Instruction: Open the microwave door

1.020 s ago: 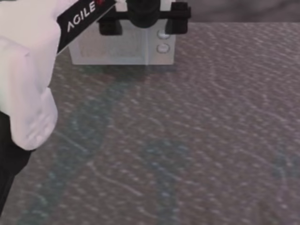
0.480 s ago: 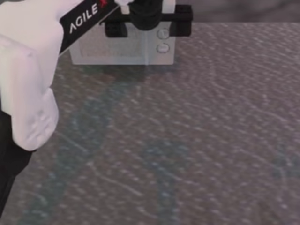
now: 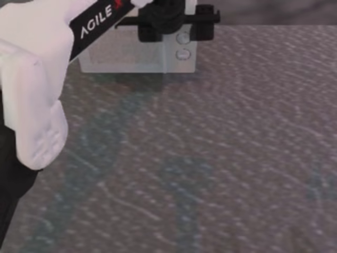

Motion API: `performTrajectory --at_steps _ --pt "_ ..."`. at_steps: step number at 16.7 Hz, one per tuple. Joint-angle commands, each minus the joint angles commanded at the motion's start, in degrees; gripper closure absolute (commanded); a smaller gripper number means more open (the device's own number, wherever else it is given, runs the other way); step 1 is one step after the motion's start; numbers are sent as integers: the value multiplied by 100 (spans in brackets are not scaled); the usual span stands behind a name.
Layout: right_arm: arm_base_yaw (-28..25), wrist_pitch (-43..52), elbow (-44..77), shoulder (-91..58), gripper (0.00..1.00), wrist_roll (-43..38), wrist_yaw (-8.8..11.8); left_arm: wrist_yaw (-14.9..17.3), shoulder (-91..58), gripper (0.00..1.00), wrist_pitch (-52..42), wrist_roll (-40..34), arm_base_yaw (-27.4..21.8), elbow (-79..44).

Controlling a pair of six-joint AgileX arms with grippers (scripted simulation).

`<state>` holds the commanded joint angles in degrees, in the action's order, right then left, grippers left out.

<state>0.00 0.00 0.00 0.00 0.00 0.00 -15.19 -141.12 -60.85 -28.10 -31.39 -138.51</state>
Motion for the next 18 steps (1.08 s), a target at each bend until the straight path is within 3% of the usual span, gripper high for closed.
performTrajectory --at_steps 2,9,18 --pt "0 0 0 0 0 0 0 0 0 100 0 0 0 0" --pt "0 0 0 0 0 0 0 0 0 100 0 0 0 0" --pt "0 0 0 0 0 0 0 -74 788 100 547 -138 -154 1391"
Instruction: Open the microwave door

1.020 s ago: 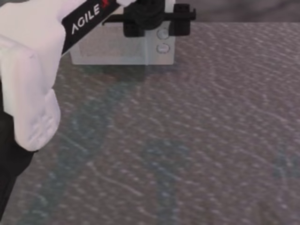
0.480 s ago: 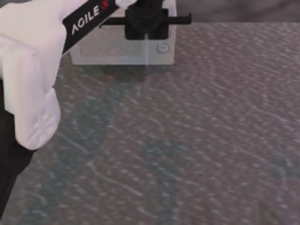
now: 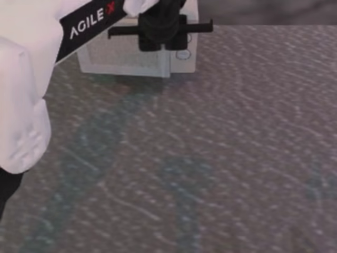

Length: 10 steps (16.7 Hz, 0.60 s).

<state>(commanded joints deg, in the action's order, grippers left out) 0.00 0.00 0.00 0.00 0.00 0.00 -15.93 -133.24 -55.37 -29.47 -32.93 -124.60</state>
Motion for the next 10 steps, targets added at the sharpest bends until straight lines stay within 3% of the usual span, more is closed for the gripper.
performTrajectory --at_steps 10 --pt "0 0 0 0 0 0 0 -10 71 100 64 -16 -6 122"
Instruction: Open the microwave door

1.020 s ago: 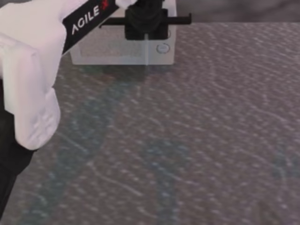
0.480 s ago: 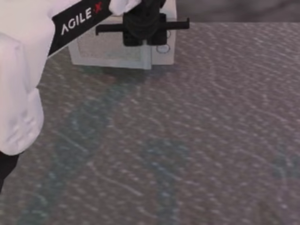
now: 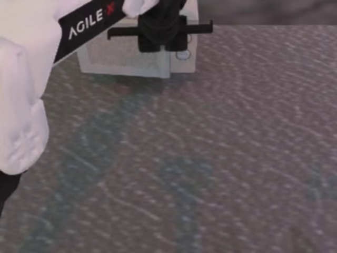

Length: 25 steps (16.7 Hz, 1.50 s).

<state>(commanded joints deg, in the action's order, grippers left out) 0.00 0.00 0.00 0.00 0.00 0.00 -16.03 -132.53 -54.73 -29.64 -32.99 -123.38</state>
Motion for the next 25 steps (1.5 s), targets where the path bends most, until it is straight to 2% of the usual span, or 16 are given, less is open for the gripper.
performTrajectory --at_steps 18,25 --pt "0 0 0 0 0 0 0 42 -4 100 24 -15 -27 8" --pt "0 0 0 0 0 0 0 232 570 100 521 488 38 967"
